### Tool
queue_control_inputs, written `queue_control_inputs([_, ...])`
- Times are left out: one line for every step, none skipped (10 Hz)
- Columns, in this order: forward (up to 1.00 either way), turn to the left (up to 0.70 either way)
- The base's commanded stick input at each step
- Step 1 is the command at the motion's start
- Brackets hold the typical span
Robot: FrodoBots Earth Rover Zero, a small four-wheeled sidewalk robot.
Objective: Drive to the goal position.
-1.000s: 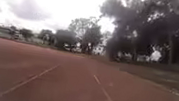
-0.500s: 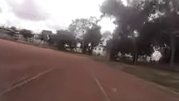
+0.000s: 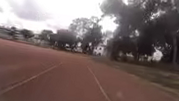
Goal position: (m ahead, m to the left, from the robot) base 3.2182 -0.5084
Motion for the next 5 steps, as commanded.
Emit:
queue_control_inputs([0.67,0.00])
queue_control_inputs([0.67,0.00])
queue_control_inputs([0.67,0.00])
queue_control_inputs([0.67,0.00])
queue_control_inputs([0.67,0.00])
